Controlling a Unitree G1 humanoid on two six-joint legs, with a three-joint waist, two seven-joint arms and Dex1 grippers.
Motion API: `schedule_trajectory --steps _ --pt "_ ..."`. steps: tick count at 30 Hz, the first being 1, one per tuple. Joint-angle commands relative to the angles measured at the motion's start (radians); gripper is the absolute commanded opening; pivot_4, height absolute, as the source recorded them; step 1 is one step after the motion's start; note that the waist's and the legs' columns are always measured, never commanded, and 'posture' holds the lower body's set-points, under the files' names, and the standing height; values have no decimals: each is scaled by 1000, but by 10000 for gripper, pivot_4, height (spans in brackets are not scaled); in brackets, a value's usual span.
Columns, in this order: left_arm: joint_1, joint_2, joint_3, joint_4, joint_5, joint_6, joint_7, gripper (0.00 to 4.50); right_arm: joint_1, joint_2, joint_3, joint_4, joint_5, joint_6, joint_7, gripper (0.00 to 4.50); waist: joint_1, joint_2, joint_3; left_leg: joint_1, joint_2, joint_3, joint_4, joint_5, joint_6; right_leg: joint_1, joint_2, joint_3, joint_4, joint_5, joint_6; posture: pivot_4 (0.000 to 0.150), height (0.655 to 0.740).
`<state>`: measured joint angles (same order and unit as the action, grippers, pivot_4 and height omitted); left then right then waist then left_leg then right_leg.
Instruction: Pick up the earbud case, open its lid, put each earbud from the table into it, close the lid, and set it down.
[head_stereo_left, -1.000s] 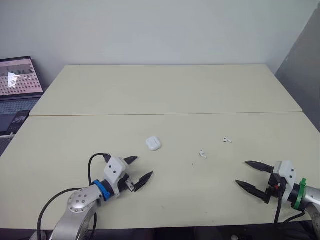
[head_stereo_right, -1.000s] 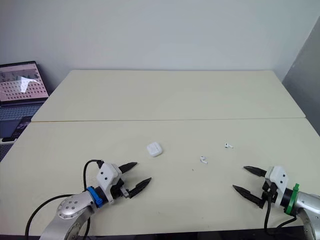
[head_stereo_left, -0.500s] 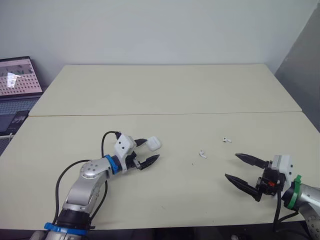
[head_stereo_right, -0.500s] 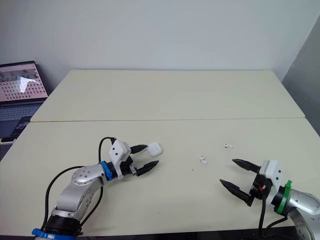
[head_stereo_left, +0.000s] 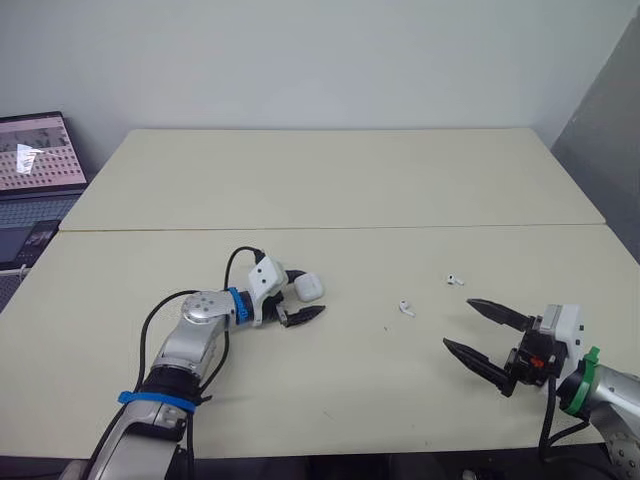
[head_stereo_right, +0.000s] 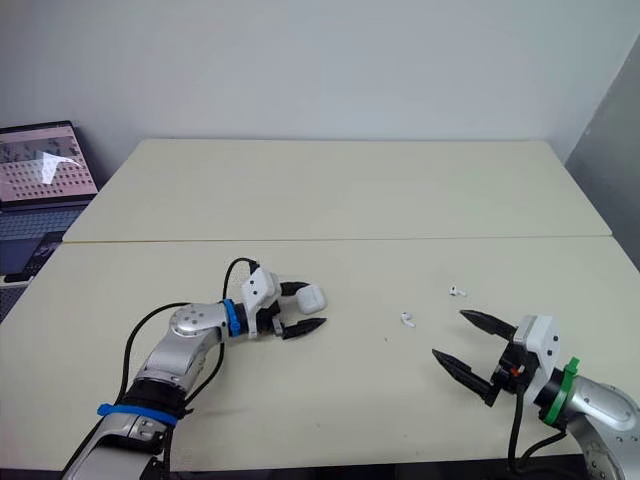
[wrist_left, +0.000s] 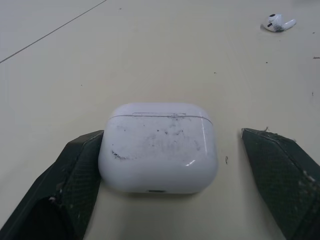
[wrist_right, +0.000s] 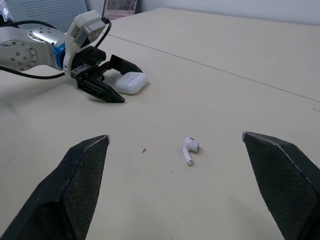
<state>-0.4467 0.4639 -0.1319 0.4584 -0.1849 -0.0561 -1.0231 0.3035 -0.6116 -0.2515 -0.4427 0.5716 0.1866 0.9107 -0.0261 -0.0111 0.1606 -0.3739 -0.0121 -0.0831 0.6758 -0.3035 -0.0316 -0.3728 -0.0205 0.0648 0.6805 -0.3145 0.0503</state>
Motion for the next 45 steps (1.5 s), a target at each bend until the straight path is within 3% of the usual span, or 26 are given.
schedule_trajectory --steps 1,4,11,22,27,33,40,45 --pt "-26 3 8 44 18 -34 -10 45000 7 3 -13 -45 4 -15 -8 44659 0 0 0 0 0 0 0 0 0 0 0 0 0 0 0 1500 7400" --pt "-33 4 6 60 19 -47 -30 45000 5 0 -16 -40 -2 -21 -8 44659 0 0 0 0 0 0 0 0 0 0 0 0 0 0 0 1500 7400" --pt "-37 11 6 72 32 -67 -43 27996 -7 -4 -9 -29 -18 -29 -5 45000 0 0 0 0 0 0 0 0 0 0 0 0 0 0 0 1500 7400" --pt "-9 31 44 -8 -32 -34 -99 28028 -52 9 -1 -41 4 3 -16 45000 -4 0 0 0 1 0 0 0 0 0 1 0 1 0 0 1500 7400" --pt "-81 -70 93 -114 -109 -86 -46 28028 -170 62 -20 -98 180 173 -179 45000 -1 0 0 -2 1 -1 1 0 0 -1 0 0 1 0 0 1500 7400" --pt "-115 -195 72 -292 -103 -152 59 28028 -329 46 -26 -175 472 449 -448 45000 2 -1 0 -8 0 -4 3 0 -1 -5 -1 1 0 0 0 1500 7400" --pt "-120 -211 9 -327 -44 -328 39 28028 -485 -91 5 -116 944 704 -727 45000 -3 -1 0 -8 0 -4 3 0 0 -5 0 1 1 0 0 1500 7400" --pt "-136 -192 -39 -306 -20 -423 -9 28028 -572 -170 73 -67 1122 771 -817 45000 -3 -1 0 -8 0 -3 3 0 0 -5 0 1 0 0 0 1500 7400"
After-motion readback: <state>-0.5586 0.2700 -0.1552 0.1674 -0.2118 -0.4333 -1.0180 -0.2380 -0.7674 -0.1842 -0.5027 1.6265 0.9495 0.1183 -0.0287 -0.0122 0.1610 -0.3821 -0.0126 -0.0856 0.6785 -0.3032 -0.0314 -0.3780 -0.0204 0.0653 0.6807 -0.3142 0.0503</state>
